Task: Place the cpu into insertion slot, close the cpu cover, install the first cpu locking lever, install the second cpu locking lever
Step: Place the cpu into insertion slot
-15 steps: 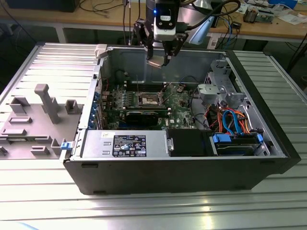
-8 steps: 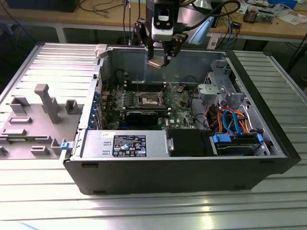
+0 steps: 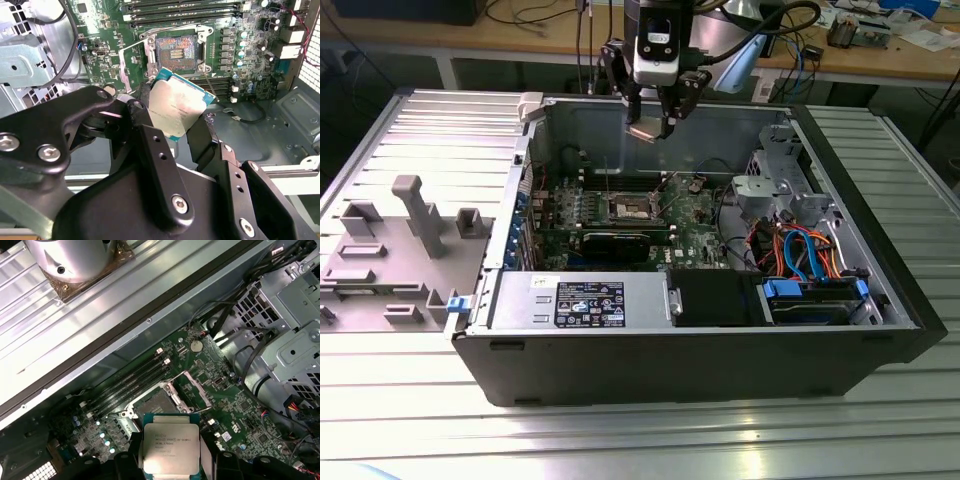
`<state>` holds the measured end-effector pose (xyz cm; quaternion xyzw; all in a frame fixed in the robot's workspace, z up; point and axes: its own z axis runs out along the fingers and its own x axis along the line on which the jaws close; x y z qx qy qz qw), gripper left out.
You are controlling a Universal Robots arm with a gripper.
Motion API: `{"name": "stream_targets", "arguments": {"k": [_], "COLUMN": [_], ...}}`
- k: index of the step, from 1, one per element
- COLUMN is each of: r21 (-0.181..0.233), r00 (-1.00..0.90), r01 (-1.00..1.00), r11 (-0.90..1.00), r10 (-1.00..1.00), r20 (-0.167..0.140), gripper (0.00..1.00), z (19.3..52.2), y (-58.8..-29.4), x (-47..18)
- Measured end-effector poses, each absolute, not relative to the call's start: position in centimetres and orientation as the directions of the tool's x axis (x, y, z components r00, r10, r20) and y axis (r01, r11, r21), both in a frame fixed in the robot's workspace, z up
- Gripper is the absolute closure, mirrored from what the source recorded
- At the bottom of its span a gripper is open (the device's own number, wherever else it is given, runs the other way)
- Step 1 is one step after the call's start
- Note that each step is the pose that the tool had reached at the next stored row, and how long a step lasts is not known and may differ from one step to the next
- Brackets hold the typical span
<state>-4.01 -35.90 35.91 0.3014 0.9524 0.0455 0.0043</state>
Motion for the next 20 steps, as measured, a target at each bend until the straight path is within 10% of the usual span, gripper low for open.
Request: {"name": "stream_targets", "arguments": {"k": [20], "r21": [0.089], "r00": [-0.722], "r01": [0.69], "r11": [0.718], "r10": [0.691], "r20": [0.019], "gripper": [0.46], "z": [35.87], "y": [-35.91], "x": [-4.01]}}
